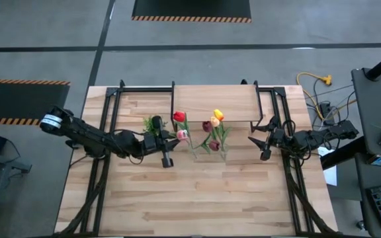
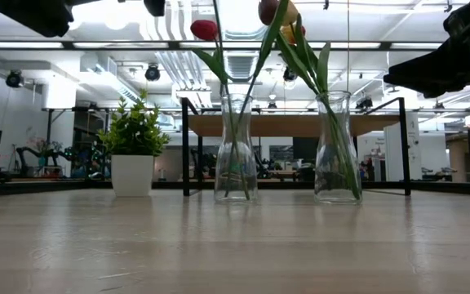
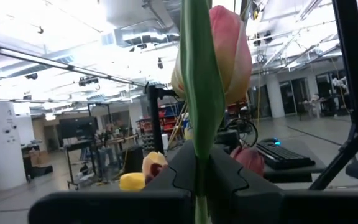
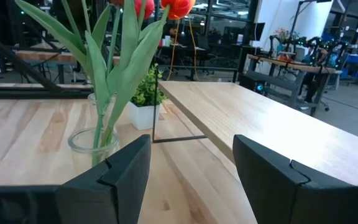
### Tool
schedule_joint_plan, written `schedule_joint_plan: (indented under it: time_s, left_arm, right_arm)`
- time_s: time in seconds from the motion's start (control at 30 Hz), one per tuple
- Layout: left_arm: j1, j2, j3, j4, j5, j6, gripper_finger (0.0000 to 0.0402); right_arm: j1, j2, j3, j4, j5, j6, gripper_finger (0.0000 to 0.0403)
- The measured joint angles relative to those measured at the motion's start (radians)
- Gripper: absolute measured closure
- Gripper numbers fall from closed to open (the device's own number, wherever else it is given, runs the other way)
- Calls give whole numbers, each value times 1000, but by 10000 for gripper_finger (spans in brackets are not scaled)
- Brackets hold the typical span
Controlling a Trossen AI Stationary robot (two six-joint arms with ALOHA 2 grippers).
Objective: Pick and place flowers into a vace then onto a shelf
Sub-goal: Put the pink tulip into the left transparent vase
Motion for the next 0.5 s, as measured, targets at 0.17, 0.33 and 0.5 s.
schedule_joint_plan:
  time_s: [0.17,0.33,0.5]
  left_arm:
    - [0,0,15,8,1,0,402]
    - [0,32,16,19,2,-61,402]
    - [5,99,14,77,2,-36,401]
  right_arm:
    - [0,0,0,0,0,-17,184]
    - [0,0,0,1,0,-17,184]
    - [0,0,0,1,0,-17,184]
